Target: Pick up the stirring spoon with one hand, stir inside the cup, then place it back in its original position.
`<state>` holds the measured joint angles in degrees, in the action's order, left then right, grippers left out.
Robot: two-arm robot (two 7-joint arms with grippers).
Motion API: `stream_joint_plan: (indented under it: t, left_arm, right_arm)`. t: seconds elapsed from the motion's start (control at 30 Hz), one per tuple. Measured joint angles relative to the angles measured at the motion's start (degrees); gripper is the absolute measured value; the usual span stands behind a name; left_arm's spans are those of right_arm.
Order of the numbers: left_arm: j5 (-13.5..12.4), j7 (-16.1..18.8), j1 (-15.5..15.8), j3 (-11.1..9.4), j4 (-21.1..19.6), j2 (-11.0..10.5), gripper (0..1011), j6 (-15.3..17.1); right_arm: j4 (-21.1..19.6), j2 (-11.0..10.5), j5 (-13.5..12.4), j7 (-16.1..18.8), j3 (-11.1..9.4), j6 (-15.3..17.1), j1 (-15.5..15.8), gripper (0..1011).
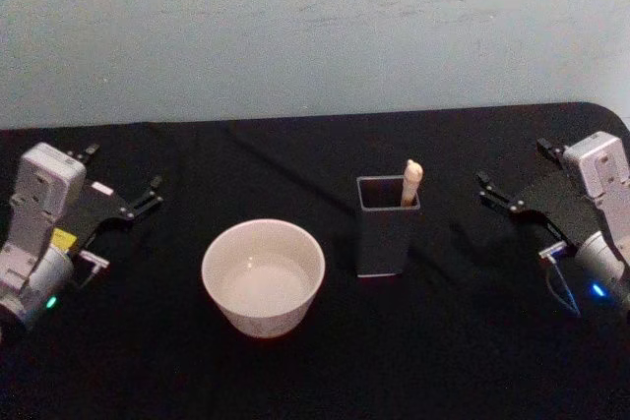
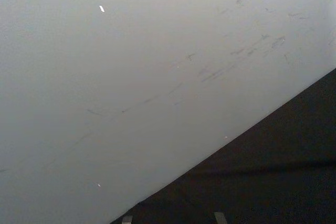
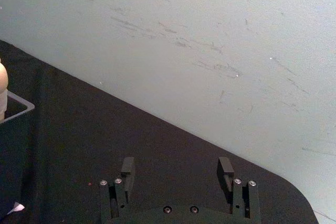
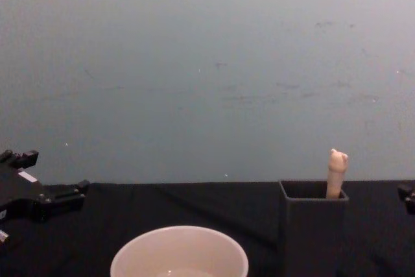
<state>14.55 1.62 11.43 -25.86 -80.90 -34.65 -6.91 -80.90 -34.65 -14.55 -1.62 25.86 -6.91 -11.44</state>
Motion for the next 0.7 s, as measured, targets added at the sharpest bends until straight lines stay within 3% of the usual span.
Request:
stream_joint_plan:
  t: [0.7]
  left_arm:
    - [0.0,0.0,0.0,0.0,0.0,0.0,1001,0.0]
  right_arm:
    - [0.0,0.0,0.0,0.0,0.0,0.0,0.0,1002]
